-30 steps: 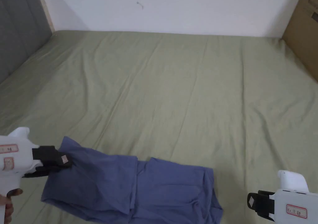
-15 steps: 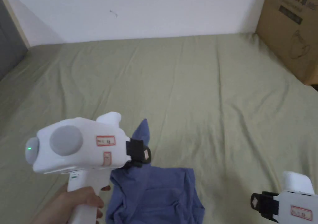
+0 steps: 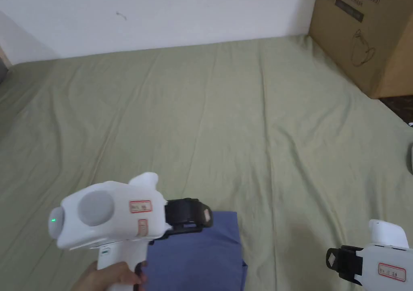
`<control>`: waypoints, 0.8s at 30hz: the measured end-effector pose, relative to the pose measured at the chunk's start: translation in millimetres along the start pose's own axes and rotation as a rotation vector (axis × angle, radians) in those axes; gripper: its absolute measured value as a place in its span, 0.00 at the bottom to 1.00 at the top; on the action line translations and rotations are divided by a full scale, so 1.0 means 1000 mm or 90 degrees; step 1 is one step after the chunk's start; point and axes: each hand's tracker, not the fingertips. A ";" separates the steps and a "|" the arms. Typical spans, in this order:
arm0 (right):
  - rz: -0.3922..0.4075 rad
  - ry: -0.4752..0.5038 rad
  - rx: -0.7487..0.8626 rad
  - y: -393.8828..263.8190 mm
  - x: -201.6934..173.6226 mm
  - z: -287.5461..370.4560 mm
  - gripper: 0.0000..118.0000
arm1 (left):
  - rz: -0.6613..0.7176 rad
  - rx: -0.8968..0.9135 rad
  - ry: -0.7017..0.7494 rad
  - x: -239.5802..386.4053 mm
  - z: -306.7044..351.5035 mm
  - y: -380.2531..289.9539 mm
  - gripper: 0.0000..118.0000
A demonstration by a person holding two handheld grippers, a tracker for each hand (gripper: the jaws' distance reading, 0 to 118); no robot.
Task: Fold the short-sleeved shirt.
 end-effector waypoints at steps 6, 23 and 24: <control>0.023 0.016 -0.013 -0.002 -0.017 -0.009 0.00 | 0.033 -0.013 0.017 -0.046 -0.003 -0.015 0.02; 0.021 0.003 -0.018 -0.006 -0.006 -0.006 0.00 | -0.007 -0.161 -0.082 0.037 -0.116 -0.077 0.01; 0.020 0.003 -0.019 -0.006 -0.005 -0.006 0.00 | -0.007 -0.172 -0.089 0.041 -0.120 -0.078 0.01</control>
